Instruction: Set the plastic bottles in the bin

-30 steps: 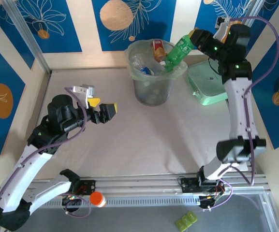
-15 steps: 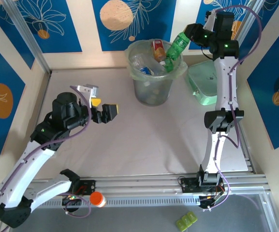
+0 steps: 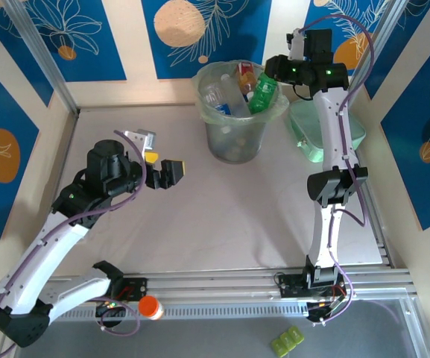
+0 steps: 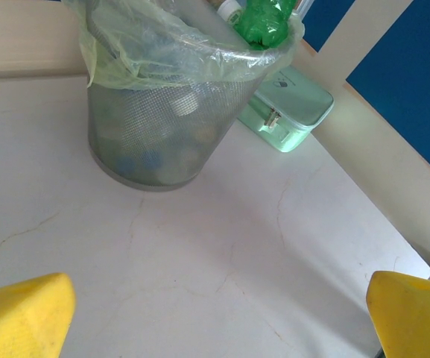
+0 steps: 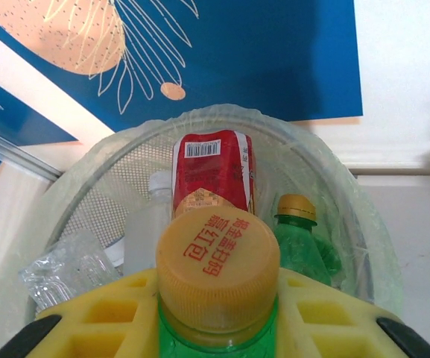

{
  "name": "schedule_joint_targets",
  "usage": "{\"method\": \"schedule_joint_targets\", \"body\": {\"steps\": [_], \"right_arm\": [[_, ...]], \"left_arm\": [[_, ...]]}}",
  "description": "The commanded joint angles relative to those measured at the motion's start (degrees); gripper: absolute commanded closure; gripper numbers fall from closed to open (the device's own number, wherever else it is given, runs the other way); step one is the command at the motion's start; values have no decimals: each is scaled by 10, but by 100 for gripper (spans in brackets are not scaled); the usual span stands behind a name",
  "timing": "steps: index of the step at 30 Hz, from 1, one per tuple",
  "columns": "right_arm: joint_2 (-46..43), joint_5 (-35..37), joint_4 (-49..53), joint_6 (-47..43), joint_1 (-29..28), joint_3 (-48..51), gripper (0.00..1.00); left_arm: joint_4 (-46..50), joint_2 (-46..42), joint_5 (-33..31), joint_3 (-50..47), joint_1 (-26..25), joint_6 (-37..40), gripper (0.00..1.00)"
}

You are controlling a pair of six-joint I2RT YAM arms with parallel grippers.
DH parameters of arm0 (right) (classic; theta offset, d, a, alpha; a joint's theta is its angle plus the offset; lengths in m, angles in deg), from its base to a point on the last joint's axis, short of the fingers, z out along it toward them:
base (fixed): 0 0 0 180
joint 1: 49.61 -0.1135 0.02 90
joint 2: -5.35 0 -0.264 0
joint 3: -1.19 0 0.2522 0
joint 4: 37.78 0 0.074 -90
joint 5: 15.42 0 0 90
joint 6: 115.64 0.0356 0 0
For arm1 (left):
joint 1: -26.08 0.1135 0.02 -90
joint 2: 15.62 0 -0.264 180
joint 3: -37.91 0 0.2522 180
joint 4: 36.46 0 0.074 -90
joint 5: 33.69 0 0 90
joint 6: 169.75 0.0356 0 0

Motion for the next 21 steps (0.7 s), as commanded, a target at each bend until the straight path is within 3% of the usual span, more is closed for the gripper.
{"method": "schedule_joint_targets", "body": {"steps": [1, 4, 12, 17, 21], "right_arm": [[27, 7, 20, -25, -8, -4, 80], [49, 9, 31, -14, -6, -31, 60], [13, 32, 13, -9, -13, -56, 33], [-23, 72, 2, -18, -16, -44, 32], [-30, 66, -2, -22, -14, -29, 47]], "left_arm": [[-2, 3, 13, 16, -2, 9, 0], [1, 4, 11, 17, -2, 9, 0], [1, 3, 6, 11, -2, 9, 1], [0, 2, 3, 8, -2, 10, 1], [-3, -4, -1, 3, -2, 10, 1]]}}
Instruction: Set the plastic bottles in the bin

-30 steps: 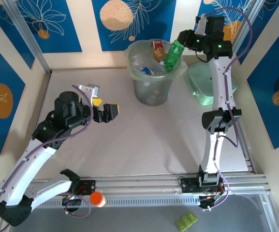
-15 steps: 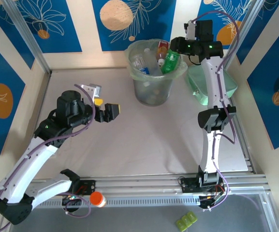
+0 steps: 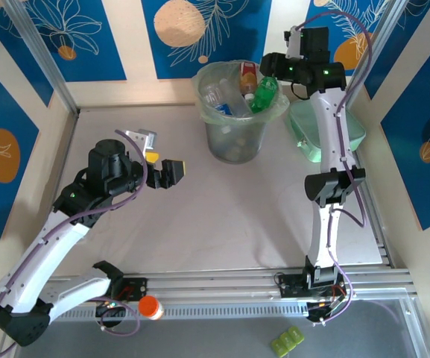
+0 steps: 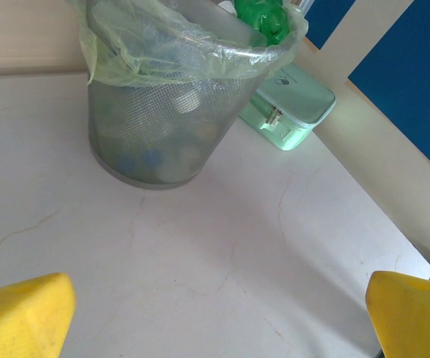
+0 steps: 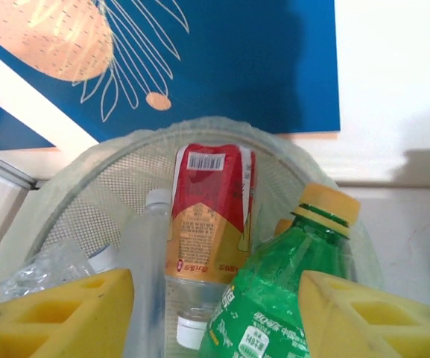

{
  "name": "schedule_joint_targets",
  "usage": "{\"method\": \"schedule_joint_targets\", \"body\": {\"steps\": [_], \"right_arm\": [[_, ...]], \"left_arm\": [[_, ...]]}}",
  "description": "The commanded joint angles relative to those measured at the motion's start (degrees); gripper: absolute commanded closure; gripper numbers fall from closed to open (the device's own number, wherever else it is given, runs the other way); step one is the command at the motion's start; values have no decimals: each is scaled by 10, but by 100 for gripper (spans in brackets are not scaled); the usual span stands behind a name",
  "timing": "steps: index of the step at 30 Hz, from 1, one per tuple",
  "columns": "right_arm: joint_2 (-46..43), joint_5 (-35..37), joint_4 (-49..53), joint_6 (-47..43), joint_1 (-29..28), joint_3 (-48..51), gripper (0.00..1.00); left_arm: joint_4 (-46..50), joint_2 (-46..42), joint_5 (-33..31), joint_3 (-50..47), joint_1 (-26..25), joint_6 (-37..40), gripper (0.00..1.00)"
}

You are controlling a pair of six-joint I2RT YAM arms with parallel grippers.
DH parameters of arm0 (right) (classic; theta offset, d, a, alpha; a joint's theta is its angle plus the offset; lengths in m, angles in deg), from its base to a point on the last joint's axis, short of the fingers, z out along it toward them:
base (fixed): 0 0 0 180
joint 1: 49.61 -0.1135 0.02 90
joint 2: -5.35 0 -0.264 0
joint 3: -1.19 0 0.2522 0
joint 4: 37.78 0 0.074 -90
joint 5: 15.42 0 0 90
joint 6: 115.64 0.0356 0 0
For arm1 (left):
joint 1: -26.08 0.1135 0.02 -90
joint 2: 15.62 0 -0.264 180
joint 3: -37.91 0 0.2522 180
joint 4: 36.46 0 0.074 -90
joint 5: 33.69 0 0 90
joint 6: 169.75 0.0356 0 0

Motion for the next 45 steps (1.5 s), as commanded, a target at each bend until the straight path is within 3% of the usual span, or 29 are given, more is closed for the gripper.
{"method": "schedule_joint_targets", "body": {"steps": [1, 3, 6, 15, 26, 29, 35, 36, 39, 42, 45], "right_arm": [[-25, 1, -13, -4, 0, 8, 51], [-15, -3, -9, -1, 2, 12, 59], [5, -7, -9, 7, 7, 24, 63], [54, -9, 8, -11, -2, 50, 66], [-9, 14, -15, -15, -13, 61, 65], [-38, 26, -21, -16, -13, 55, 56], [-123, 52, -41, -38, -28, 95, 5], [-143, 61, -54, -52, -36, 120, 1], [-232, 33, -111, -83, -63, 224, 1], [-326, -9, -160, -55, -71, 354, 1], [-453, -28, -303, -43, -77, 577, 1]], "left_arm": [[-3, -8, -2, 2, -2, 10, 1], [-2, -9, -2, 2, -2, 9, 1], [1, -10, -5, 3, -2, 10, 1], [2, -14, -11, -4, -2, 14, 1], [1, -24, -32, -5, -2, 25, 1], [3, -37, -69, -7, -2, 34, 1], [50, -44, -101, 24, -2, 70, 1], [53, -49, -118, 23, -2, 72, 1], [55, -69, -190, 17, -2, 81, 1], [48, -87, -248, 10, -2, 89, 1], [-26, -133, -255, -38, -1, 127, 1]]}}
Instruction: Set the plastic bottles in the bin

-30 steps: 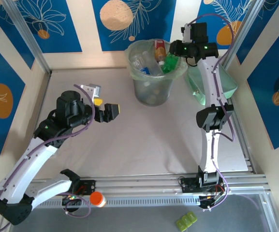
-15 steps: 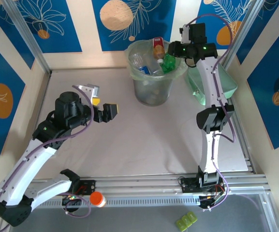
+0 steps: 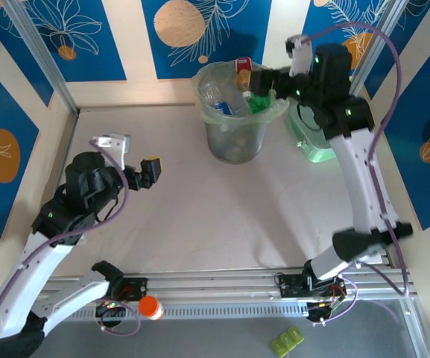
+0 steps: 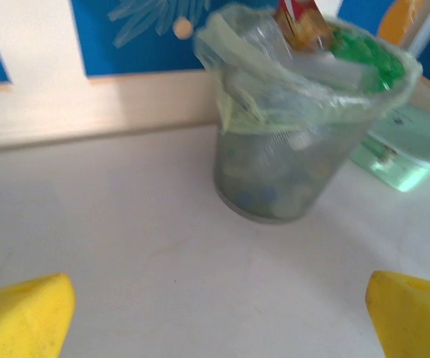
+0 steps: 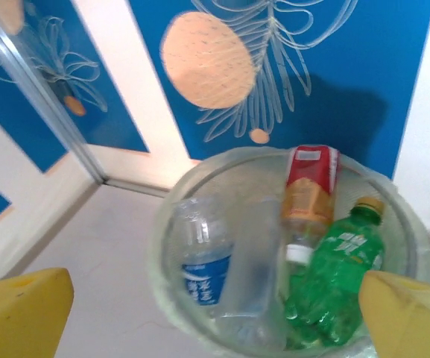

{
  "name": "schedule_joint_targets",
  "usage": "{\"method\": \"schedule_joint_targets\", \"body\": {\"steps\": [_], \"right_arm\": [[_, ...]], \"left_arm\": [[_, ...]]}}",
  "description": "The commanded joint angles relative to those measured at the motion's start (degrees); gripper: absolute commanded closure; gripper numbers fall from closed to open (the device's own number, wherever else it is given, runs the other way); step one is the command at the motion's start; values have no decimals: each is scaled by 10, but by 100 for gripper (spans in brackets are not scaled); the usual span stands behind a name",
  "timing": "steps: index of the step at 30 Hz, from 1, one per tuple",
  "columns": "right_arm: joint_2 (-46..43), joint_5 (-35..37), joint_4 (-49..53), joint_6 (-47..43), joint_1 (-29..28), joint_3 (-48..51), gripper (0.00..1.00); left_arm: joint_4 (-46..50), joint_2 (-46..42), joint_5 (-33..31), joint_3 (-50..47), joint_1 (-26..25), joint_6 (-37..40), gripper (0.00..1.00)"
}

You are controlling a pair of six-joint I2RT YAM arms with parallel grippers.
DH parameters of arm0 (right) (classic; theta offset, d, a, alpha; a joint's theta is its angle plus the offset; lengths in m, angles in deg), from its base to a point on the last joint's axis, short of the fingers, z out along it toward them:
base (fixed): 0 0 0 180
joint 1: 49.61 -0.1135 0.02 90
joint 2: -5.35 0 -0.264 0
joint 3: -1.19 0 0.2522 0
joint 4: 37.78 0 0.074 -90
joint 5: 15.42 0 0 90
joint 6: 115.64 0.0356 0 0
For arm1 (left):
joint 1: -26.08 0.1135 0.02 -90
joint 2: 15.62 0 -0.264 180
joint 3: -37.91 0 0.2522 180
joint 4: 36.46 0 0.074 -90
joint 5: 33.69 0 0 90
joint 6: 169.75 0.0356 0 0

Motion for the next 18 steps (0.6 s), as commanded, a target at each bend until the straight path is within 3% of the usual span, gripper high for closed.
{"method": "schedule_joint_targets", "body": {"steps": [1, 3, 6, 8, 10, 11, 14, 18], "right_arm": [[-122, -26, -182, -2, -3, 234, 1], [-210, -7, -323, -41, -9, 400, 1], [-306, 25, -514, -80, -8, 621, 1], [-345, 44, -586, -116, -3, 726, 1], [-359, 81, -601, -137, 3, 791, 1], [-359, 111, -607, -130, 6, 816, 1], [-345, 174, -663, -99, 23, 901, 1], [-294, 185, -714, -81, 56, 947, 1]], "left_arm": [[-103, -62, -23, -64, -2, 74, 1], [-230, -104, 6, -153, -2, 129, 1], [-428, -147, -6, -295, -2, 214, 1], [-531, -159, 57, -387, -2, 335, 1], [-593, -156, 101, -452, -2, 386, 1], [-606, -143, 88, -468, -2, 386, 1], [-664, -57, -45, -510, 5, 357, 1], [-668, 14, -60, -521, 94, 247, 1]]}}
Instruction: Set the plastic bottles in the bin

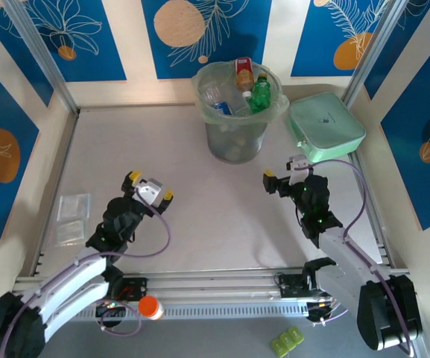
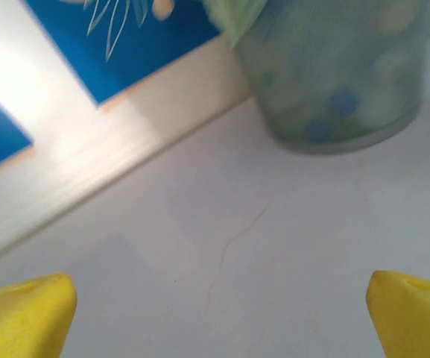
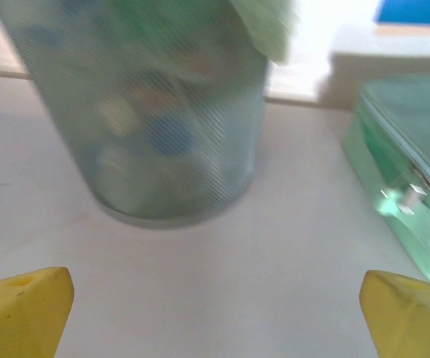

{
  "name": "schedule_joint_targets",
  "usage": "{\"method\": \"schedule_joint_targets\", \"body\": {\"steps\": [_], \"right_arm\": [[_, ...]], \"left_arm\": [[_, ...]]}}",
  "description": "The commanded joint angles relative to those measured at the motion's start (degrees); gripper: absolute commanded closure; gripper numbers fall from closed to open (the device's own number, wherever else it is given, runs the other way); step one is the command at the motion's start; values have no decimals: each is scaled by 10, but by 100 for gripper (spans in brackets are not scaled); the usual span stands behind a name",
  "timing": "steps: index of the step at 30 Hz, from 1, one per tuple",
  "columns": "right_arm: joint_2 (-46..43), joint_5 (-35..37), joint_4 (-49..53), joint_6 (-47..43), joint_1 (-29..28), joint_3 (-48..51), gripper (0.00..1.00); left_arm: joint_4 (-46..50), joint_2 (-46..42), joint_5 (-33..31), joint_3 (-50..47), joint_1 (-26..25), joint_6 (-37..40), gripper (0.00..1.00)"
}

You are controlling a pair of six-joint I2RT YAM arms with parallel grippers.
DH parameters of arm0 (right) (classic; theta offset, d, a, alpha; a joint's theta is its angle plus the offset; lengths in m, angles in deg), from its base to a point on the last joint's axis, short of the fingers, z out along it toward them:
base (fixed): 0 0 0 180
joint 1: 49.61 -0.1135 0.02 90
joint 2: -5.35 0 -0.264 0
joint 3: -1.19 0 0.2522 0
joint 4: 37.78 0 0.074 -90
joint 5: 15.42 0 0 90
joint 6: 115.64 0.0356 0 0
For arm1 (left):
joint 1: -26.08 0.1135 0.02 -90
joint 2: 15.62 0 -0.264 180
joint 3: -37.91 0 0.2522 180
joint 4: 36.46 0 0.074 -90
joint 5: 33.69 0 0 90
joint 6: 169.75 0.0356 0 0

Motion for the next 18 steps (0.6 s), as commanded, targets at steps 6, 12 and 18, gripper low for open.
{"method": "schedule_joint_targets", "body": {"steps": [6, 12, 18], "right_arm": [[106, 65, -114, 14, 50, 15, 1], [173, 13, -170, 58, 114, 13, 1], [318, -23, -359, 73, 121, 32, 1]], "left_arm": [[-100, 130, -6, -16, 144, -87, 1], [-187, 236, 12, -4, 167, -71, 1], [-181, 324, 48, 62, 176, -70, 1]]}}
